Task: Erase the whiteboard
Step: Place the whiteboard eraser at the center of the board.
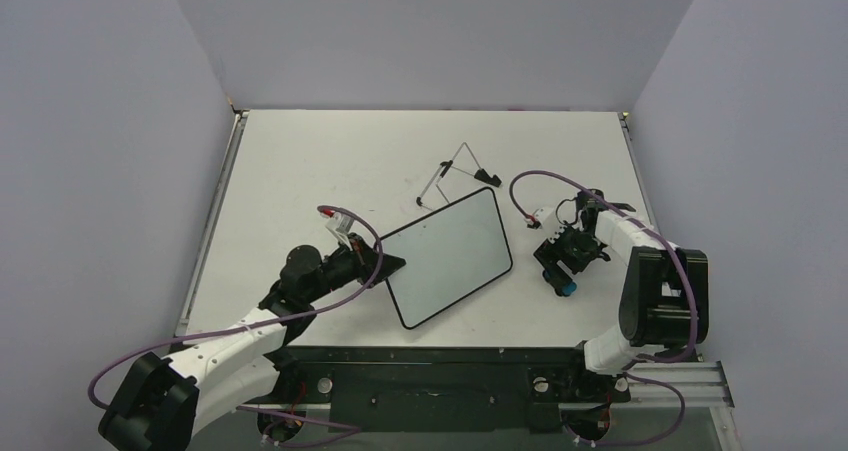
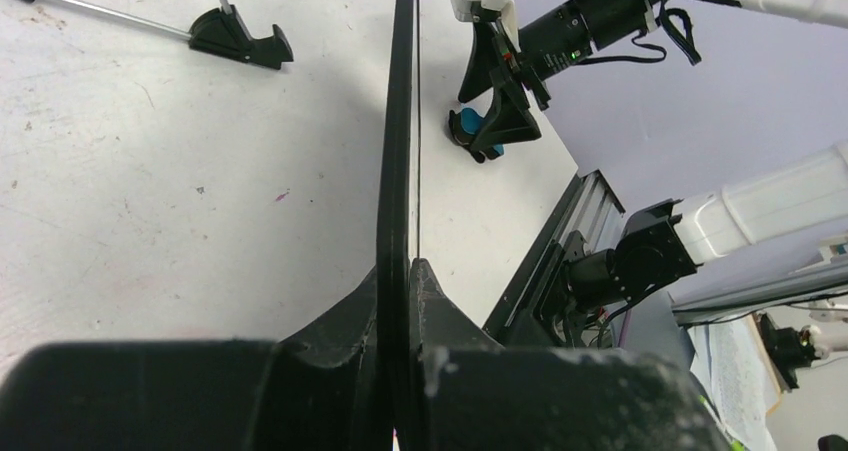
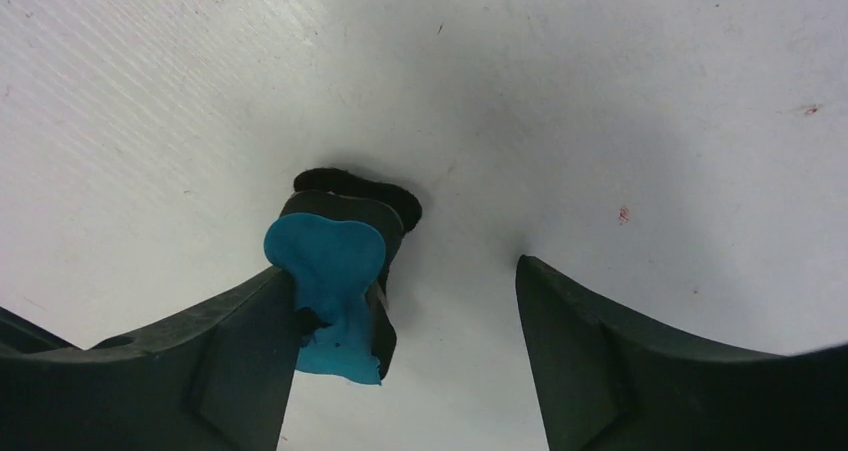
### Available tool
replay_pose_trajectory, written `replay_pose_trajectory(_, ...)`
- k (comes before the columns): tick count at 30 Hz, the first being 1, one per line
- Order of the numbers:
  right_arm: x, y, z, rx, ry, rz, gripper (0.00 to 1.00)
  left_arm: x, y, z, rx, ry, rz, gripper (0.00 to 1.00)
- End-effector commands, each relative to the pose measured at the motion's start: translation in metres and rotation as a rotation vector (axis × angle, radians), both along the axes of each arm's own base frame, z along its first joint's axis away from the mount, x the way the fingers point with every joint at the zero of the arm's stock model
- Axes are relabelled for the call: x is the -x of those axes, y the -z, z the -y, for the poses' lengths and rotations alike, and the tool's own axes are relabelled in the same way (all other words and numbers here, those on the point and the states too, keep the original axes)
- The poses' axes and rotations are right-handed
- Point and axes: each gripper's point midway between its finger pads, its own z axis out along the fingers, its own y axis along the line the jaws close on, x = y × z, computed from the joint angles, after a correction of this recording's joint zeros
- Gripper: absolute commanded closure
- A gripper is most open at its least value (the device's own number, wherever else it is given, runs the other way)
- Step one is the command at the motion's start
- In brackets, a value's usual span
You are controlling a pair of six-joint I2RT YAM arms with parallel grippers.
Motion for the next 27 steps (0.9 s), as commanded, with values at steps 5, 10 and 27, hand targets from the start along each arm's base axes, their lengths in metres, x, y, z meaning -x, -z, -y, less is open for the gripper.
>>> replay_pose_trajectory(5,-0.011,-0.057,-0.004,-0.042,-0.061,0.161,0.21,0.0,-0.073,0.011,0.036,0.088,0.252,1.0)
replay_pose_trajectory(10,-0.012,-0.108,-0.022,-0.116,-0.183,0.332,0.14,-0.007,-0.081,0.013,0.011,0.085,0.288,1.0)
replay_pose_trajectory(27,-0.022,-0.149,-0.057,-0.353,0.043,0.502,0.09,-0.11,-0.166,-0.005,0.202,-0.413,0.399,1.0)
